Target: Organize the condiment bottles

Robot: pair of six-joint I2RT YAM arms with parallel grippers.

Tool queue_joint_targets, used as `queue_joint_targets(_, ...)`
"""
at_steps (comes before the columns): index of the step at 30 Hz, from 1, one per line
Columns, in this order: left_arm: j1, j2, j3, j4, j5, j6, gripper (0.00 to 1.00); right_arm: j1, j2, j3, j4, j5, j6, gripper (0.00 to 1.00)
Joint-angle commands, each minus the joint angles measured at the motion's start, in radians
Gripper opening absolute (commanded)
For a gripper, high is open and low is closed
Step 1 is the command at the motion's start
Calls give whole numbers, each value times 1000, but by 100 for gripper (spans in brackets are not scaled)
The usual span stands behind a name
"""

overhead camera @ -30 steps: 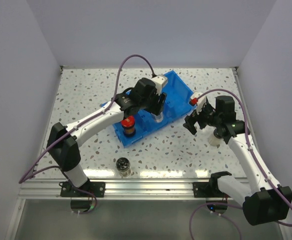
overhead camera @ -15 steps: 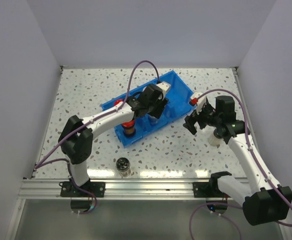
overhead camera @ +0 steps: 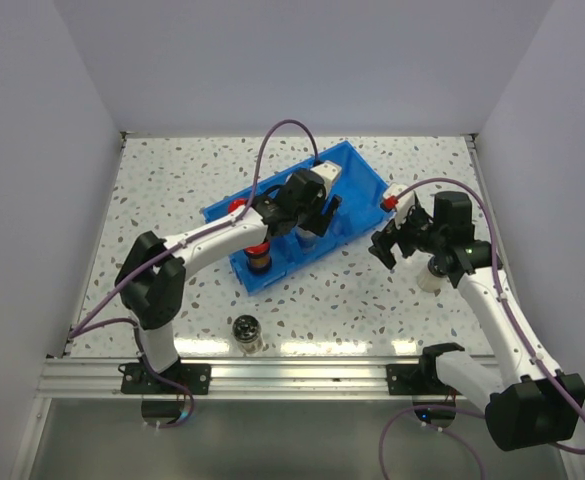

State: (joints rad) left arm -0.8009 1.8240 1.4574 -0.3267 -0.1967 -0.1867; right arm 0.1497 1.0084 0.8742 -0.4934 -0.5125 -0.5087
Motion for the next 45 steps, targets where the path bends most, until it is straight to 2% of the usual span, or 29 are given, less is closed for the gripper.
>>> queue_joint_targets(1,-8,-87,-18,80,14,18,80,-15,-28,-12,9,-14,-40,99)
queue_joint_targets(5,-8,-167,-46,84,10,38,80,-51,-73,-26,-2,-63,-82,99)
queue_joint_targets(9,-9,-365,-115,61,-41,88,82,-65,-79,-9,-51,-9,-90,99)
queue_joint_targets(13,-4,-615,-318,57,-145,147,90,-68,-83,35,-155,152,-114,99)
queue_joint_targets(17,0,-936,-512,54,-254,145,100,-84,-56,103,-255,397,-67,99)
queue_joint_targets(20,3,-1114,-649,58,-314,132,100,-108,-27,127,-273,494,-36,99)
queue_joint_targets(23,3,-1231,-744,64,-389,132,100,-137,27,155,-293,511,-13,99)
queue_joint_targets(28,3,-1312,-782,46,-434,110,100,-147,191,183,-336,546,4,99)
queue_joint_targets(31,3,-1335,-787,43,-428,107,100,-199,252,181,-341,531,-17,99)
queue_joint_targets(45,2,-1347,-789,35,-440,108,100,-240,329,92,-379,497,-128,98)
